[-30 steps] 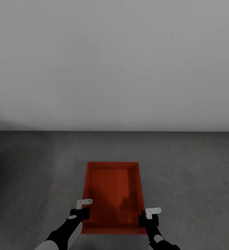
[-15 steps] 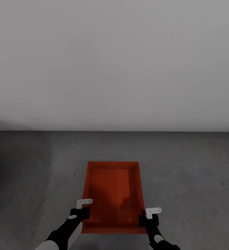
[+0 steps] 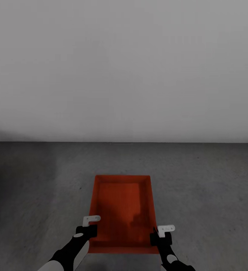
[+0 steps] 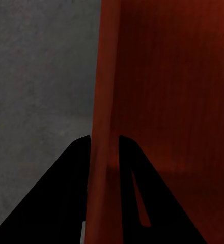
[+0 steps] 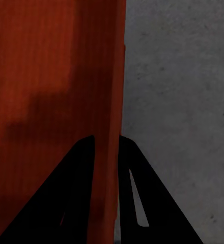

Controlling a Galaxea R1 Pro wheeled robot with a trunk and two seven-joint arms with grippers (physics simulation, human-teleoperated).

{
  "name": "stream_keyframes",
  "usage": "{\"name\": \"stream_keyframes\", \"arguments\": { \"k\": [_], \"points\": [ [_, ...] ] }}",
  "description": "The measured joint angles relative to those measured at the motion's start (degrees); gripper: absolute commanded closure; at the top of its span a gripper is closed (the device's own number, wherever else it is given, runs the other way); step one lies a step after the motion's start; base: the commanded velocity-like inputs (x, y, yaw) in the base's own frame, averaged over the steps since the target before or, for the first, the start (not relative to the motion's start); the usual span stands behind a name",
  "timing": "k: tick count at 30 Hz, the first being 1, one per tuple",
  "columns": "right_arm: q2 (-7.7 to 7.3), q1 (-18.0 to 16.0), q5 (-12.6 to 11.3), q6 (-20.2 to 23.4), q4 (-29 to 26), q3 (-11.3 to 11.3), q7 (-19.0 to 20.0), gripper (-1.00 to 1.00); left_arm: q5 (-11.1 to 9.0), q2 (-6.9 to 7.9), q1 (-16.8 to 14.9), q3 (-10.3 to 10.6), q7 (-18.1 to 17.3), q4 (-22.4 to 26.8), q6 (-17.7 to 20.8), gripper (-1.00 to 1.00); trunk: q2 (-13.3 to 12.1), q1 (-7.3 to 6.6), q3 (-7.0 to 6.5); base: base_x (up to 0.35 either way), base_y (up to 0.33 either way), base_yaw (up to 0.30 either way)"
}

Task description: Move the two storage containers from the living room to the garage. In the garage, place one container on the floor and stack the other container on top of it (either order is fine).

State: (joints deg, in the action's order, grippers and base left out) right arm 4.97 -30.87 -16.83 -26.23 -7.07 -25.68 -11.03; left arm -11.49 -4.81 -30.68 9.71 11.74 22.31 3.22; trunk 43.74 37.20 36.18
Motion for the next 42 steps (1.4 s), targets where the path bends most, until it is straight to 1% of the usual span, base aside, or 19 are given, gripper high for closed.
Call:
{"name": "stream_keyframes", "arguments": {
  "k": [24, 34, 42],
  "points": [
    [0.06, 0.0, 0.0, 0.0, 0.0, 0.0, -0.1, 1.0, 0.0, 0.08, 0.0, 0.0, -0.1, 0.0, 0.0, 1.0, 0.0, 0.0, 0.0, 0.0, -0.023, 0.0],
    [0.02, 0.0, 0.0, 0.9, 0.0, -0.3, 0.1, 1.0, -0.6, 0.07, 0.0, 0.1, 0.0, -0.6, 0.1, 1.0, 0.0, 0.0, 0.0, 0.002, 0.0, 0.0],
    [0.06, 0.0, 0.0, 0.7, 0.0, -0.3, 0.0, 1.0, -0.5, 0.1, 0.0, 0.0, -0.1, -0.5, 0.1, 1.0, 0.0, -0.02, 0.0, 0.168, -0.1, 0.0]
  ]
}}
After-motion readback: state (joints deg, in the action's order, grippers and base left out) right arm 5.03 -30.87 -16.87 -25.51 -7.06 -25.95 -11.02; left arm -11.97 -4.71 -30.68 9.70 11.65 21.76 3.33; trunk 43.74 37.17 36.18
